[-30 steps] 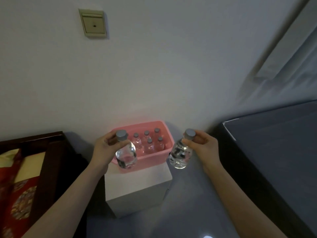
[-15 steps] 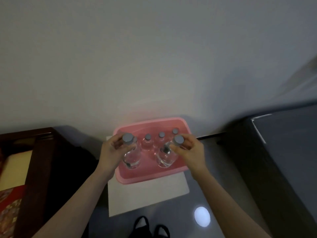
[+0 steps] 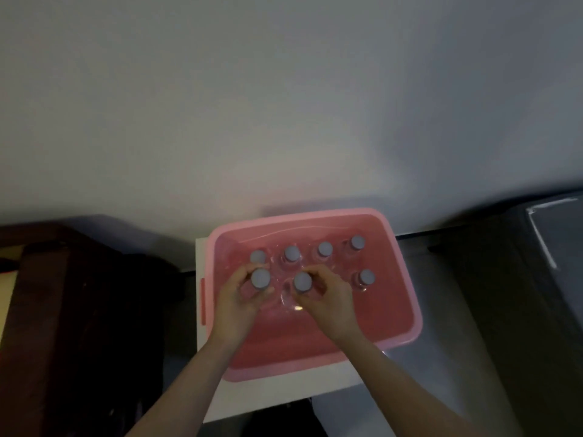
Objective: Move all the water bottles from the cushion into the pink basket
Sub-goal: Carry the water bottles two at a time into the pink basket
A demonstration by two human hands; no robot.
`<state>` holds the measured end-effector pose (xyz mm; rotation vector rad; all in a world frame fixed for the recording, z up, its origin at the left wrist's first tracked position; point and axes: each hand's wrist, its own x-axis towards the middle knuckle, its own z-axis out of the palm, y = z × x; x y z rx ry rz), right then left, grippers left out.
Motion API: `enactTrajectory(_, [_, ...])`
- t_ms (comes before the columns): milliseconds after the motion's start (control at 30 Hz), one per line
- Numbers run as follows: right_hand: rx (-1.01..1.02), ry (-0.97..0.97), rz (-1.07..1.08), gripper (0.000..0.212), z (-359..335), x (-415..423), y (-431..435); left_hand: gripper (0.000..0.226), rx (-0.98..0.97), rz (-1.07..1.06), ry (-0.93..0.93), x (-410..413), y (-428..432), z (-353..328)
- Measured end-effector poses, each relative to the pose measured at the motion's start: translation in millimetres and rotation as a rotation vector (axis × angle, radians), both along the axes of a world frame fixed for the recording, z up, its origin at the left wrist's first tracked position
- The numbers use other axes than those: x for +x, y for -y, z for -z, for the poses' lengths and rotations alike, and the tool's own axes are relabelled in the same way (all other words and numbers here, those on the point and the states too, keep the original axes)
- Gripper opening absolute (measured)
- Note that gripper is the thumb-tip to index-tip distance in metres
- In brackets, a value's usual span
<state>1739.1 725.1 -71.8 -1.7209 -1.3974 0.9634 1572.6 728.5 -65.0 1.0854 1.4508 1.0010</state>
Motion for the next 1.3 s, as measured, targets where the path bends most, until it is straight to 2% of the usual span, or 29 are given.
enactTrajectory(200, [-0.038, 0.034, -0.078, 0.028, 23.1, -4.5, -13.7, 0.03, -0.002, 0.0, -0.201, -2.4, 1.8, 28.2])
enactTrajectory(500, [-0.081, 0.057, -0.109, 0.024, 47.4, 0.7, -11.2, 0.034, -0.06, -0.061, -0.197, 9.9, 0.6, 51.5])
enactTrajectory(733, [-0.135, 0.076, -0.152, 0.026, 52.0, -0.4, -13.5, 0.035, -0.111, -0.066, -0.342, 15.6, -3.1, 67.7])
enactTrajectory(1133, [-0.144, 0.098, -0.191, 0.025, 51.9, 2.7, -12.6, 0.037, -0.112, -0.061, -0.318, 15.9, -3.3, 73.3])
enactTrajectory(1300, [-0.182, 0.088, -0.165, 0.046, 31.5, 11.8, -9.1, 0.042, -0.128, 0.0, -0.344, 9.3, 0.0, 55.0])
